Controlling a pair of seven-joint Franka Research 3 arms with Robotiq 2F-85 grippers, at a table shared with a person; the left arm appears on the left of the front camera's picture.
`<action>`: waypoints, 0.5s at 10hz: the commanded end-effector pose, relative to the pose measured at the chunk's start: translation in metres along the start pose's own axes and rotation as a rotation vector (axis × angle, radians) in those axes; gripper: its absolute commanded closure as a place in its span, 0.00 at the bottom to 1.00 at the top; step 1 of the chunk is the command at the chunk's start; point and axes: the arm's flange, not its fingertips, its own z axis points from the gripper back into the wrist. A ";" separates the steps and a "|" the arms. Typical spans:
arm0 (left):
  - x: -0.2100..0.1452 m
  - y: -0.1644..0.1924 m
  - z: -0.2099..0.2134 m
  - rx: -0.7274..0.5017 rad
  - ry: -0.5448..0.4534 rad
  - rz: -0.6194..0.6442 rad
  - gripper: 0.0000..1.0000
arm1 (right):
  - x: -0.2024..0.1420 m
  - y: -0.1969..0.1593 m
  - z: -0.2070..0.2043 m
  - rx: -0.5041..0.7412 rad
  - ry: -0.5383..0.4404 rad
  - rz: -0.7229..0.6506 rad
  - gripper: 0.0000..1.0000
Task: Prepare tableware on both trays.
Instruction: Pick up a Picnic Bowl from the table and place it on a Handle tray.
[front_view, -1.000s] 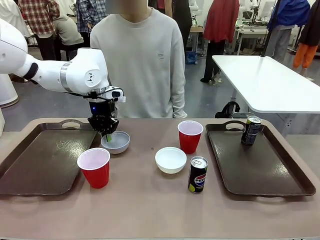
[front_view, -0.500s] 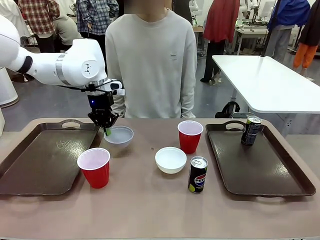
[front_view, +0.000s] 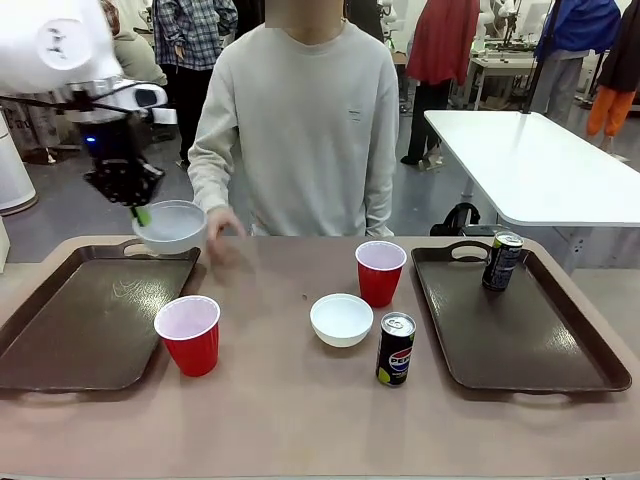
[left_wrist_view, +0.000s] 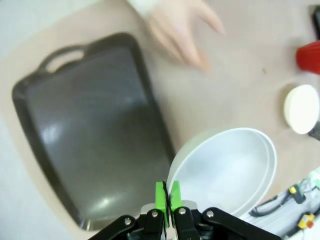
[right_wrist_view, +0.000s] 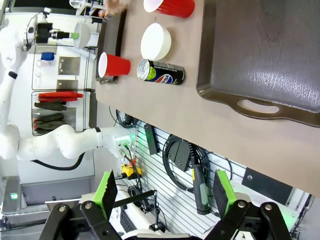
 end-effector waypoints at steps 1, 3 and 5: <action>-0.023 0.020 -0.011 0.032 -0.011 0.058 1.00 | 0.001 0.001 0.000 0.025 -0.007 0.005 0.00; -0.014 0.015 -0.001 0.009 0.003 0.027 1.00 | 0.001 0.001 0.000 0.025 -0.007 0.005 0.00; -0.070 0.045 0.007 0.116 -0.022 0.078 0.96 | 0.001 0.001 0.000 0.025 -0.007 0.005 0.00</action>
